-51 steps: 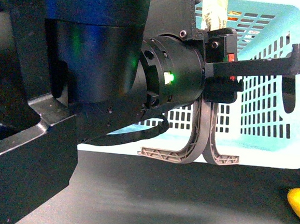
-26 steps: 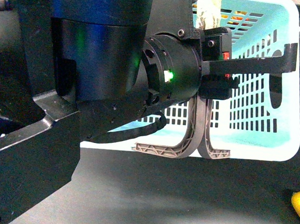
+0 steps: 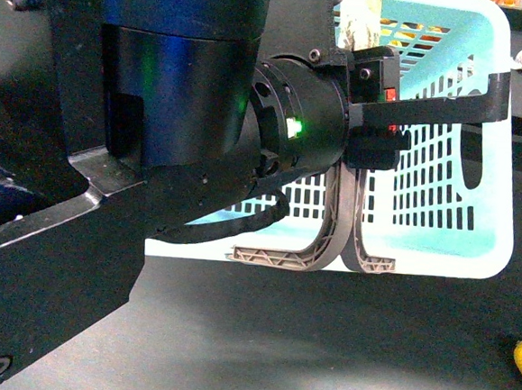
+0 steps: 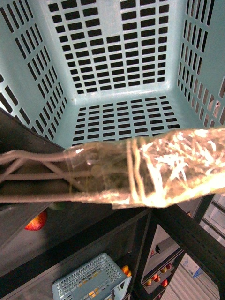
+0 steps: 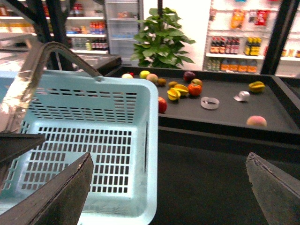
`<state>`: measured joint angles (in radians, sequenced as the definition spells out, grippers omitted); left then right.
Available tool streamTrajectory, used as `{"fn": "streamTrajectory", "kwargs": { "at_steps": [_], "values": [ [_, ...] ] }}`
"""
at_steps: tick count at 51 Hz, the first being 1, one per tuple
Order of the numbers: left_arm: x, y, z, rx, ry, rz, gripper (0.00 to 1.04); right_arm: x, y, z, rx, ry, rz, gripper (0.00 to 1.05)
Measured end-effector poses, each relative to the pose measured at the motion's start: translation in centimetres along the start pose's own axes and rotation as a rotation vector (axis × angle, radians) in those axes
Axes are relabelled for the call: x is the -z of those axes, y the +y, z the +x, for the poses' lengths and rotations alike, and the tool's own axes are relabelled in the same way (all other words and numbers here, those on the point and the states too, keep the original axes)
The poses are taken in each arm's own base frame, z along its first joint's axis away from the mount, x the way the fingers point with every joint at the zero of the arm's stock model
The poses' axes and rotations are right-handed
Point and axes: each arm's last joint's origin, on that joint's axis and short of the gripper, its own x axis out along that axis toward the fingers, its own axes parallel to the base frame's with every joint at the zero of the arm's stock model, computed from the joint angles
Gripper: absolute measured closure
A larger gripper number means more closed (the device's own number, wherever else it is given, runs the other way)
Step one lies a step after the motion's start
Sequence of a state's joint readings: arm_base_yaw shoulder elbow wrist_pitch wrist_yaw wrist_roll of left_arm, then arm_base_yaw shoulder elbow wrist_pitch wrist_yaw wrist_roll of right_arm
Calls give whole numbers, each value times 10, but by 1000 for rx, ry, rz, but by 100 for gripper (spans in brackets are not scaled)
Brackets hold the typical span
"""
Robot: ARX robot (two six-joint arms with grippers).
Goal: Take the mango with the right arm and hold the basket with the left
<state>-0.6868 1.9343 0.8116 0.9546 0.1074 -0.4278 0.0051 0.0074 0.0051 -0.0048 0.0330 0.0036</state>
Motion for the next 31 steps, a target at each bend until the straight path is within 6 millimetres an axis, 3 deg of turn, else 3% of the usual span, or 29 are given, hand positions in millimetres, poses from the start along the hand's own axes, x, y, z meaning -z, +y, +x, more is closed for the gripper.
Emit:
{"fn": "streamTrajectory", "kwargs": {
  "at_steps": [19, 24, 31],
  "values": [
    [0, 0, 0, 3, 1, 0, 99, -1, -17, 21, -1, 138, 75, 8],
    [0, 0, 0, 1, 0, 0, 99, 2, -33, 41, -1, 203, 62, 8],
    [0, 0, 0, 0, 0, 0, 99, 20, -54, 69, 19, 336, 23, 8]
  ]
}}
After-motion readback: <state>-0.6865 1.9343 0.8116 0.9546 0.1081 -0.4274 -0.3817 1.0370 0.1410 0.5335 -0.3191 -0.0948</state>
